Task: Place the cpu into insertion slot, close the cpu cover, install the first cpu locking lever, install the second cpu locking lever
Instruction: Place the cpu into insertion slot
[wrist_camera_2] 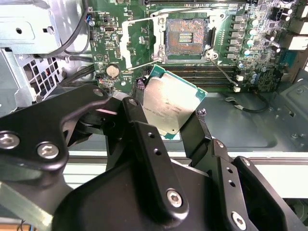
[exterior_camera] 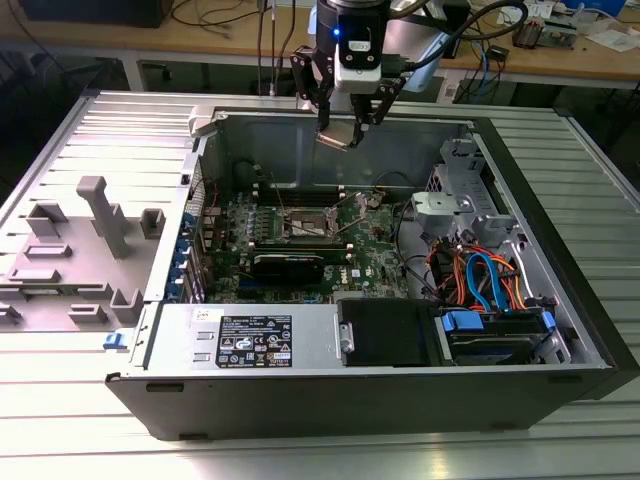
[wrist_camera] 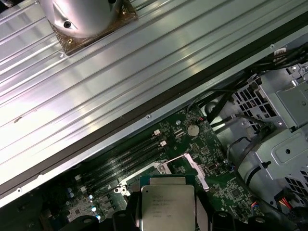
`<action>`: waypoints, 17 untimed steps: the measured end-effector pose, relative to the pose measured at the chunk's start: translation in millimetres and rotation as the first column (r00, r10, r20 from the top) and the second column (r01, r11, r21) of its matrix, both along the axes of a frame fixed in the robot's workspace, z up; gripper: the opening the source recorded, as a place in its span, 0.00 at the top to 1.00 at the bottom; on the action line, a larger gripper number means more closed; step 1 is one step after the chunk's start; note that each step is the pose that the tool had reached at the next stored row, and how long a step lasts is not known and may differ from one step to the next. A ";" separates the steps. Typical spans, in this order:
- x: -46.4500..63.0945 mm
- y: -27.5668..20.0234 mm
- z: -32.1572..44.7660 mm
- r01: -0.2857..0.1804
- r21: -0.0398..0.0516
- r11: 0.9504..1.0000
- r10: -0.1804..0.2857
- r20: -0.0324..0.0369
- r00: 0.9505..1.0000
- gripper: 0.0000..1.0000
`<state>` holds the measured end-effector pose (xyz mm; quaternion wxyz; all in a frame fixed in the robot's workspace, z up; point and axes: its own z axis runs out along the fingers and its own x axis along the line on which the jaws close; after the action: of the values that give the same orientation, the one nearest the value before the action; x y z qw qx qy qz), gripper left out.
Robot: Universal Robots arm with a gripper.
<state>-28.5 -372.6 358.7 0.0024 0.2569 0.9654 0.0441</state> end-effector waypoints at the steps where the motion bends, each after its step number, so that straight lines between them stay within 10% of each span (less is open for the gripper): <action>1: 0.0 0.0 0.0 0.000 0.000 1.000 0.000 0.000 1.000 0.45; 17: -0.1 -0.1 -0.3 0.048 0.000 0.999 -0.048 0.000 0.999 0.45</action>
<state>-28.6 -372.6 358.4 0.0035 0.2802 0.9589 0.0440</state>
